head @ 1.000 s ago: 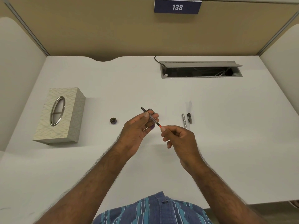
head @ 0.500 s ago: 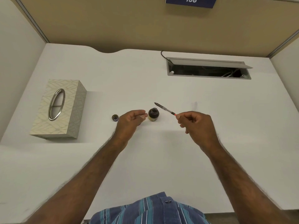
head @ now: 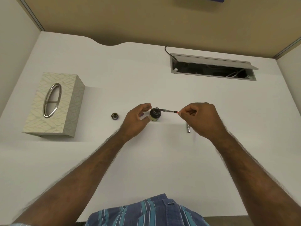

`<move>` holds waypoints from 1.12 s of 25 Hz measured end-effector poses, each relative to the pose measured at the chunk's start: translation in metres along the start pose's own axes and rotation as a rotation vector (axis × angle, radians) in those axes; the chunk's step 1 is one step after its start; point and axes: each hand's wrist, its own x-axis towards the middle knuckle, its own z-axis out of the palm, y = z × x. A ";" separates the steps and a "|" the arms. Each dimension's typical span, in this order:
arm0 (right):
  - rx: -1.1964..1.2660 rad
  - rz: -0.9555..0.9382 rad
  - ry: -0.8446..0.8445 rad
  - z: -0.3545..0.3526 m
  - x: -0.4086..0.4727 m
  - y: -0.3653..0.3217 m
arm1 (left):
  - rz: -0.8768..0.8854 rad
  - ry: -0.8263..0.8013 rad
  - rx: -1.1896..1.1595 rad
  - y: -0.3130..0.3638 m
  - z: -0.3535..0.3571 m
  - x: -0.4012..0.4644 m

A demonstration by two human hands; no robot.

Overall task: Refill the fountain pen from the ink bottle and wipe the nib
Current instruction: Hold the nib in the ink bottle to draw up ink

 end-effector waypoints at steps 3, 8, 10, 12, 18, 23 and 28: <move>-0.073 -0.078 -0.004 -0.003 0.006 -0.010 | 0.041 -0.012 0.053 0.001 0.004 0.004; -0.134 -0.176 -0.006 0.000 0.015 -0.026 | 0.085 0.005 0.106 0.002 0.009 0.010; -0.142 -0.201 -0.011 0.005 0.019 -0.034 | 0.115 0.014 0.114 0.002 0.010 0.012; -0.149 -0.227 -0.018 0.012 0.024 -0.039 | 0.144 0.023 0.112 0.003 0.012 0.016; -0.182 -0.259 -0.064 0.025 0.035 -0.047 | 0.177 0.045 0.095 0.003 0.015 0.023; -0.182 -0.262 -0.056 0.028 0.039 -0.049 | 0.155 0.060 0.092 -0.001 0.019 0.028; -0.155 -0.253 -0.043 0.029 0.043 -0.049 | 0.153 0.076 0.061 -0.001 0.023 0.029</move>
